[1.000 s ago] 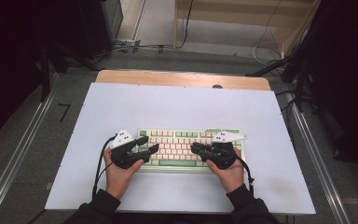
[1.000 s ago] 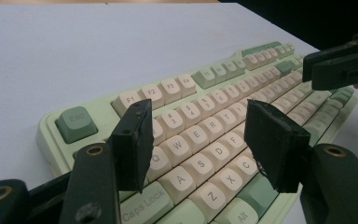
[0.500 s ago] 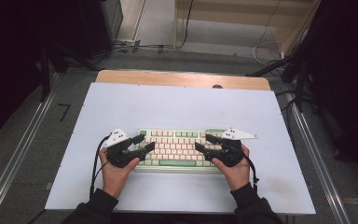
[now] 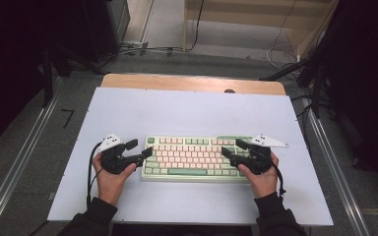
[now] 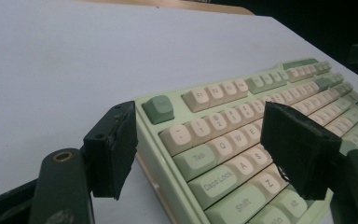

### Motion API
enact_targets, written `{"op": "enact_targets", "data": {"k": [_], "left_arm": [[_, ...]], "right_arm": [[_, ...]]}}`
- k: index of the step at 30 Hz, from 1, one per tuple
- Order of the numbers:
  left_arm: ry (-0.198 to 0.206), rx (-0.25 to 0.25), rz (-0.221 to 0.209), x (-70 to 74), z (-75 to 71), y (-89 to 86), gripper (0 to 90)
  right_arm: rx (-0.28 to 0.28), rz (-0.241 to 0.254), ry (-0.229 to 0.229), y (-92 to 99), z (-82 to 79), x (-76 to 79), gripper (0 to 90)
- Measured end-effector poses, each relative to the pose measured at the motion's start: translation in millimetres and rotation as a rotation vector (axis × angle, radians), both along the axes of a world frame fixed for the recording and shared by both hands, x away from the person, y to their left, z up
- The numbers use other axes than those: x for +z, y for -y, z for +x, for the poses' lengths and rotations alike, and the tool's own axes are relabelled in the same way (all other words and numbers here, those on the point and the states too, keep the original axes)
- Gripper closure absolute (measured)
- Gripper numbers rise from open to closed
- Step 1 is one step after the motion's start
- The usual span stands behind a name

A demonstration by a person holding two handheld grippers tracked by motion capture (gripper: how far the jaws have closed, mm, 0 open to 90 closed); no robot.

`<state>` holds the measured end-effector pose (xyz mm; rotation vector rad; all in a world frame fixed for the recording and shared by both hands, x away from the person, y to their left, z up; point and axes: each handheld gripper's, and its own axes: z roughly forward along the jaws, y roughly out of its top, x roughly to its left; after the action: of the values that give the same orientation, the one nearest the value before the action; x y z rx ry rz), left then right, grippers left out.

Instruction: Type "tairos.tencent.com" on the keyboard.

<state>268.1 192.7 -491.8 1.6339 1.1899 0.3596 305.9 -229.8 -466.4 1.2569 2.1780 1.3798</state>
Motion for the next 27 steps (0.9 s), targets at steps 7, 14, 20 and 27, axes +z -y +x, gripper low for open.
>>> {"op": "enact_targets", "data": {"k": [7, 14, 20, 27], "left_arm": [[-0.019, 0.038, 0.015, -2.6, 2.9, -9.7, 28.5], [-0.021, 0.141, -0.002, -5.4, 7.9, -31.3, 28.4], [-0.023, 0.197, -0.008, -4.2, 6.0, -44.5, 26.5], [-0.063, 0.189, 0.015, -9.9, 5.9, -41.5, 24.6]], "right_arm": [[-0.097, 0.007, 0.012, 34.1, 3.5, -1.7, 27.6], [-0.182, 0.016, 0.012, 67.2, 4.2, -2.2, 28.0], [-0.228, 0.019, 0.004, 87.8, 4.4, -3.9, 27.8], [-0.279, -0.004, -0.005, 106.2, 2.9, -7.0, 27.7]]}}
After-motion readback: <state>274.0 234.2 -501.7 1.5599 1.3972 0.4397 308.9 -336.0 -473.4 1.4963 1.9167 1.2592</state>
